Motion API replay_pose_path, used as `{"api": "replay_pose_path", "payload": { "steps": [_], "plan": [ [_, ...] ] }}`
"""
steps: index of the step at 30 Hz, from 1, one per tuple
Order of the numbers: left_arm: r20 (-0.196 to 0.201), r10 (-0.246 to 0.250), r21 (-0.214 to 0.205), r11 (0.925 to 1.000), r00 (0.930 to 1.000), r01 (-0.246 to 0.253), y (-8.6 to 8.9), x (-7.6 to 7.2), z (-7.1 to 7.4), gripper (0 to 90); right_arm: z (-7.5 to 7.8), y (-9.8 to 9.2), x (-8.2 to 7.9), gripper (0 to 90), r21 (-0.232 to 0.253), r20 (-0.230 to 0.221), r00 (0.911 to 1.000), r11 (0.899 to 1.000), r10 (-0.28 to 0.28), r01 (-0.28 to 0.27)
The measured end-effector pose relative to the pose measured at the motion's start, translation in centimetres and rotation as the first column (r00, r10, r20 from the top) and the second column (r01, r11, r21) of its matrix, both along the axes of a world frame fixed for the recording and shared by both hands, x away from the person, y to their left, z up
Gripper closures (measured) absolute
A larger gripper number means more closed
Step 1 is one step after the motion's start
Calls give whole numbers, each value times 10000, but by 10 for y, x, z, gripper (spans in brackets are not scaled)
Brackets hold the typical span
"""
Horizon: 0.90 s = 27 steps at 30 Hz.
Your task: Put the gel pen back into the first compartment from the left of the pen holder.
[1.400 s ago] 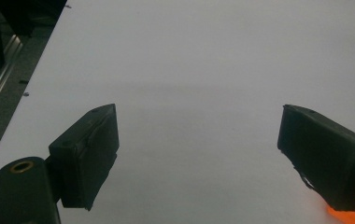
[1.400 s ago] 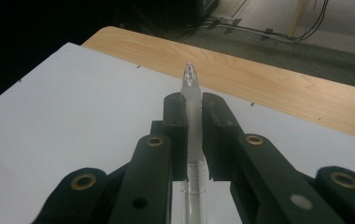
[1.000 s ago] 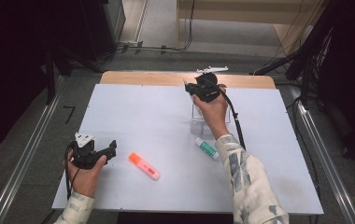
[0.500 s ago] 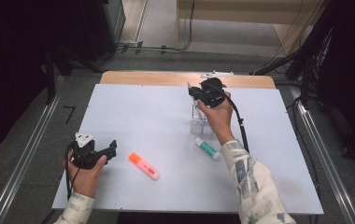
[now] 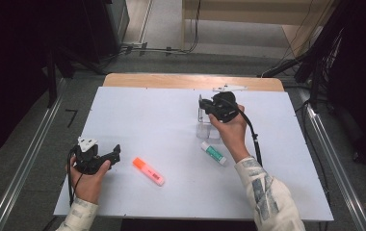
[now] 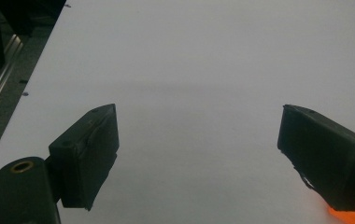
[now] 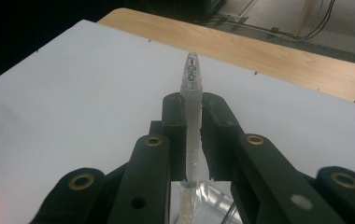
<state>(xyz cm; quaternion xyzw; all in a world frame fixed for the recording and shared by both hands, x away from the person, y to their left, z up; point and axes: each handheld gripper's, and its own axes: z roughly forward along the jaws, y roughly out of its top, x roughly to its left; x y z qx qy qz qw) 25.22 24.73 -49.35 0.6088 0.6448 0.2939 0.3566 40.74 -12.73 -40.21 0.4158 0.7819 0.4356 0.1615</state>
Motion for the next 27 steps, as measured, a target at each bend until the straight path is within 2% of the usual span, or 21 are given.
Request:
{"api": "replay_pose_path", "payload": {
  "steps": [4, 14, 27],
  "plan": [
    [-31, -2, 18, 10000, 10000, 2, -1, 0, 0, 128, -6, -3, -3, 782, -53, -83, 10000, 10000, -2, 1],
    [-41, 5, 8, 10000, 10000, -5, 0, 0, 0, 127, -10, -3, -3, 775, -42, -115, 9999, 10000, 3, -3],
    [-43, 15, 9, 10000, 10000, -15, -1, 0, -1, 128, -15, -5, -6, 725, -10, -203, 9998, 10000, -39, 39]
  ]
}}
